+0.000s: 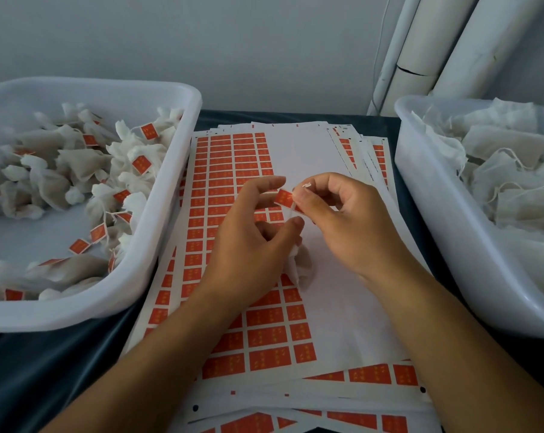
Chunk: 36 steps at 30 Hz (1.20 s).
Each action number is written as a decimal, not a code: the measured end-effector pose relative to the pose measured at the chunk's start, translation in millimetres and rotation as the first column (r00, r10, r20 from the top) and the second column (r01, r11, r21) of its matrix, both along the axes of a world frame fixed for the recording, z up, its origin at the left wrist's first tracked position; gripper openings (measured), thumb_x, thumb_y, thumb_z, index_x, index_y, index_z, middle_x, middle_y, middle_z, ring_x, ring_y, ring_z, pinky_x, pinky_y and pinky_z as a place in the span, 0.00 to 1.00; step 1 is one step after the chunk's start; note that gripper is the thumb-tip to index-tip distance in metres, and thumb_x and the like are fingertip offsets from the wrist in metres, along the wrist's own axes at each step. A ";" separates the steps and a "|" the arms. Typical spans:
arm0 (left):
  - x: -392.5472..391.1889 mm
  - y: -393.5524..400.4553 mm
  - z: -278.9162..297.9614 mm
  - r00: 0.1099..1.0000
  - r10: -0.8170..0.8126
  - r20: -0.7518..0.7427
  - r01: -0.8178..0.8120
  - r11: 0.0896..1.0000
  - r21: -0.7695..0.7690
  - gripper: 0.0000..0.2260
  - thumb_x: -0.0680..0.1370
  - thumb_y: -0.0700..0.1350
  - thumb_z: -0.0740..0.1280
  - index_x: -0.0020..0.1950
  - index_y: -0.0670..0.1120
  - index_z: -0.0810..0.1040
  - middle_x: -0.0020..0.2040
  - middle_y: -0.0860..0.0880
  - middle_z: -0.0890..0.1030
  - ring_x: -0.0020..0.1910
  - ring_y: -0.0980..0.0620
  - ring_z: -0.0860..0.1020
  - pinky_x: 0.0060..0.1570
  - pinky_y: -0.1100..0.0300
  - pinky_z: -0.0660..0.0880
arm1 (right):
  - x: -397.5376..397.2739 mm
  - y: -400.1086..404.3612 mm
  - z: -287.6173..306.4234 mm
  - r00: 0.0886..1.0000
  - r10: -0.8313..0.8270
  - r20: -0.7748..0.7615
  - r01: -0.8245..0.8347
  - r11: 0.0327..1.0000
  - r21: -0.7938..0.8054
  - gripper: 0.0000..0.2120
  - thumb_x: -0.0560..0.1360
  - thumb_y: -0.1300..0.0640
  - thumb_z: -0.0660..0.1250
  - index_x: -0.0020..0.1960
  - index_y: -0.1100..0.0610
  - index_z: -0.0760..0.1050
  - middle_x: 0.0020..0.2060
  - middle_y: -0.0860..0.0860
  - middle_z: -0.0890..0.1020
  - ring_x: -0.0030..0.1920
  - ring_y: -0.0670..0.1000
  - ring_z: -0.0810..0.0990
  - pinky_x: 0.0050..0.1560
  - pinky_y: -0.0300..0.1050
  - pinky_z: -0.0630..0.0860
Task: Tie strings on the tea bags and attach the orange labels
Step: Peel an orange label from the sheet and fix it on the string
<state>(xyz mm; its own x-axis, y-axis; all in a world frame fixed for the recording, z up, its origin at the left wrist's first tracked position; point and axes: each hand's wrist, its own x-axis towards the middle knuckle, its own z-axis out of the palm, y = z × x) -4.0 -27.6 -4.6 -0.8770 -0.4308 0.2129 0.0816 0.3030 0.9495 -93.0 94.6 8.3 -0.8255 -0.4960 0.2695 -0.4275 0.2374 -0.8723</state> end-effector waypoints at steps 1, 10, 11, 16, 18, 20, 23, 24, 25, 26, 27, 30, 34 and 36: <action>-0.7 -0.3 -0.2 1.000 0.028 -0.003 -0.028 1.000 -0.010 0.23 0.78 0.46 0.73 0.69 0.59 0.70 0.55 0.68 0.73 0.39 0.59 0.85 0.32 0.68 0.79 | 0.2 0.0 0.3 1.000 0.003 0.010 -0.003 1.000 -0.015 0.03 0.80 0.45 0.68 0.48 0.41 0.78 0.45 0.33 0.82 0.51 0.33 0.79 0.44 0.24 0.76; -0.6 5.6 1.5 0.966 0.174 -0.192 -0.212 0.957 -0.200 0.15 0.76 0.49 0.75 0.51 0.64 0.70 0.48 0.60 0.77 0.40 0.56 0.82 0.31 0.69 0.77 | 4.1 -2.0 -0.5 0.990 -0.099 0.100 0.115 0.979 -0.170 0.04 0.78 0.50 0.73 0.52 0.44 0.80 0.42 0.36 0.84 0.46 0.37 0.84 0.42 0.29 0.79; -1.0 5.5 1.5 0.963 0.180 -0.199 -0.221 0.953 -0.208 0.13 0.76 0.50 0.75 0.50 0.63 0.71 0.49 0.60 0.78 0.41 0.57 0.82 0.32 0.70 0.77 | 5.0 -2.4 -0.4 0.989 -0.106 0.103 0.123 0.978 -0.172 0.05 0.77 0.49 0.73 0.53 0.44 0.79 0.42 0.36 0.84 0.45 0.37 0.84 0.42 0.29 0.79; -1.5 3.9 0.6 0.952 0.230 -0.200 -0.276 0.930 -0.242 0.07 0.75 0.56 0.70 0.52 0.60 0.79 0.49 0.63 0.77 0.43 0.60 0.81 0.34 0.73 0.76 | 7.4 -3.8 1.0 0.988 -0.126 0.092 0.140 0.976 -0.168 0.07 0.77 0.48 0.73 0.54 0.43 0.78 0.41 0.39 0.86 0.44 0.37 0.85 0.41 0.29 0.79; -1.1 3.8 0.8 0.945 0.257 -0.200 -0.302 0.922 -0.242 0.08 0.74 0.57 0.70 0.52 0.60 0.81 0.48 0.65 0.77 0.44 0.62 0.81 0.33 0.74 0.75 | 7.3 -3.1 1.9 0.988 -0.132 0.077 0.143 0.978 -0.155 0.07 0.77 0.48 0.73 0.54 0.43 0.78 0.43 0.39 0.86 0.44 0.37 0.85 0.42 0.30 0.80; -1.1 3.7 0.4 0.938 0.279 -0.207 -0.325 0.914 -0.242 0.08 0.74 0.56 0.70 0.52 0.59 0.83 0.48 0.65 0.77 0.44 0.64 0.80 0.34 0.76 0.74 | 7.0 -2.2 2.5 0.989 -0.133 0.056 0.140 0.982 -0.129 0.08 0.78 0.47 0.72 0.56 0.43 0.78 0.45 0.39 0.86 0.45 0.37 0.85 0.43 0.30 0.81; -1.4 1.7 -1.4 0.934 0.297 -0.198 -0.342 0.905 -0.254 0.04 0.75 0.53 0.72 0.50 0.59 0.83 0.46 0.64 0.78 0.46 0.64 0.79 0.37 0.76 0.74 | 7.3 -1.0 4.0 0.993 -0.114 0.021 0.115 0.988 -0.098 0.09 0.78 0.47 0.72 0.57 0.42 0.77 0.47 0.39 0.86 0.46 0.36 0.85 0.44 0.29 0.80; -1.4 0.8 -2.0 0.934 0.300 -0.193 -0.344 0.901 -0.265 0.04 0.76 0.52 0.73 0.49 0.59 0.83 0.45 0.64 0.78 0.46 0.63 0.79 0.39 0.76 0.74 | 7.7 -0.4 4.9 0.995 -0.103 0.008 0.103 0.991 -0.087 0.09 0.78 0.47 0.72 0.57 0.41 0.77 0.47 0.38 0.86 0.47 0.36 0.84 0.44 0.28 0.79; -1.5 -0.1 -2.7 0.935 0.300 -0.189 -0.344 0.899 -0.272 0.03 0.76 0.51 0.73 0.49 0.59 0.83 0.44 0.65 0.79 0.47 0.62 0.79 0.40 0.76 0.74 | 8.0 0.1 5.6 0.996 -0.092 -0.005 0.091 0.993 -0.076 0.10 0.78 0.47 0.72 0.57 0.40 0.76 0.47 0.37 0.86 0.48 0.35 0.84 0.44 0.27 0.79; -1.7 -0.7 -2.9 0.936 0.300 -0.184 -0.342 0.898 -0.276 0.03 0.76 0.51 0.74 0.49 0.59 0.83 0.44 0.64 0.79 0.47 0.61 0.78 0.41 0.76 0.74 | 8.3 0.7 6.2 0.997 -0.081 -0.015 0.080 0.995 -0.067 0.10 0.78 0.47 0.72 0.58 0.40 0.76 0.48 0.37 0.86 0.48 0.35 0.84 0.45 0.27 0.78; -1.9 -1.1 -2.9 0.937 0.297 -0.182 -0.339 0.898 -0.280 0.03 0.77 0.50 0.74 0.48 0.59 0.82 0.43 0.64 0.79 0.47 0.61 0.78 0.41 0.75 0.74 | 8.3 1.1 6.4 0.997 -0.073 -0.024 0.072 0.996 -0.058 0.11 0.78 0.47 0.72 0.58 0.40 0.76 0.48 0.37 0.86 0.49 0.36 0.84 0.45 0.27 0.78; -2.5 -1.6 -3.4 0.940 0.288 -0.185 -0.334 0.891 -0.306 0.04 0.77 0.49 0.74 0.47 0.58 0.81 0.42 0.63 0.78 0.45 0.60 0.78 0.40 0.75 0.74 | 8.0 2.1 6.4 0.997 -0.061 -0.054 0.059 0.998 -0.027 0.12 0.78 0.48 0.72 0.60 0.41 0.76 0.50 0.39 0.86 0.50 0.36 0.84 0.47 0.26 0.78; -3.5 -2.0 -4.3 0.943 0.282 -0.178 -0.328 0.885 -0.330 0.05 0.77 0.48 0.74 0.45 0.58 0.80 0.42 0.63 0.77 0.47 0.61 0.77 0.39 0.77 0.73 | 7.4 3.2 7.3 0.991 -0.054 -0.126 0.057 0.998 0.020 0.12 0.78 0.48 0.72 0.60 0.43 0.76 0.50 0.38 0.86 0.50 0.35 0.83 0.48 0.23 0.75; -3.8 -2.0 -4.6 0.944 0.279 -0.174 -0.324 0.883 -0.340 0.06 0.77 0.48 0.74 0.45 0.58 0.79 0.41 0.64 0.76 0.47 0.63 0.77 0.38 0.78 0.72 | 7.4 3.8 8.1 0.985 -0.051 -0.166 0.059 0.997 0.045 0.12 0.78 0.48 0.72 0.60 0.43 0.76 0.48 0.36 0.84 0.51 0.35 0.82 0.49 0.22 0.74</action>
